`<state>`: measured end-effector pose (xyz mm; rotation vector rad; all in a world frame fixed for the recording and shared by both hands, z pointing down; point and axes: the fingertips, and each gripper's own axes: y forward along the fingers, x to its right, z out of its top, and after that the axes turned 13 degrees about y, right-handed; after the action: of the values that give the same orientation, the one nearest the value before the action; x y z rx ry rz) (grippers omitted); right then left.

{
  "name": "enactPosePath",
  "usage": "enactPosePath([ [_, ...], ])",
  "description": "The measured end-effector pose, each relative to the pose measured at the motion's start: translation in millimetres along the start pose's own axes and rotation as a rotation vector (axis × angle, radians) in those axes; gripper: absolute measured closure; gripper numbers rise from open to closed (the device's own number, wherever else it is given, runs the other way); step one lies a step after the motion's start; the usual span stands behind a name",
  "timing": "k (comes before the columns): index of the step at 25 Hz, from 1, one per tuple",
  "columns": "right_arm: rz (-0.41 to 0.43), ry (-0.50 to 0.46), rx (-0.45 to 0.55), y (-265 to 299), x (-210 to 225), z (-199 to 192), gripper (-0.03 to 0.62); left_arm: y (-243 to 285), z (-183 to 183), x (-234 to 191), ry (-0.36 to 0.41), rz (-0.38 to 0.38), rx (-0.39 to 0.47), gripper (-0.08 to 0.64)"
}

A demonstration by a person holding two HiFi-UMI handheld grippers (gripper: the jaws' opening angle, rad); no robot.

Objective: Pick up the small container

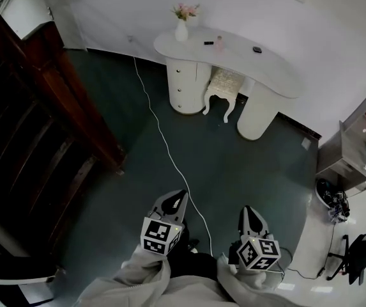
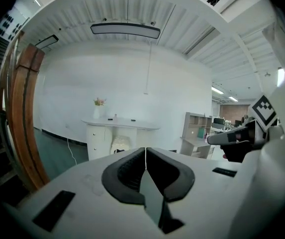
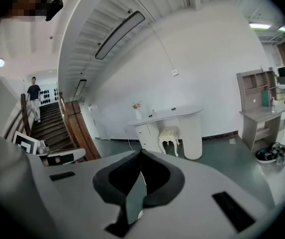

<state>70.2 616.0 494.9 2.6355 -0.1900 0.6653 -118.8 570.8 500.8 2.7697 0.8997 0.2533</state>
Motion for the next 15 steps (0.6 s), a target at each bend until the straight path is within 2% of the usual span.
enactPosePath([
  [7, -0.011, 0.004, 0.016, -9, -2, -8, 0.543, -9, -1, 2, 0.012, -0.004, 0.001, 0.54],
  [12, -0.01, -0.005, 0.013, 13, 1, -6, 0.543, 14, -4, -11, 0.005, 0.0, 0.008, 0.54],
  [15, -0.013, -0.009, 0.015, 36, 7, 9, 0.543, 40, 4, -26, 0.01, 0.009, 0.01, 0.54],
])
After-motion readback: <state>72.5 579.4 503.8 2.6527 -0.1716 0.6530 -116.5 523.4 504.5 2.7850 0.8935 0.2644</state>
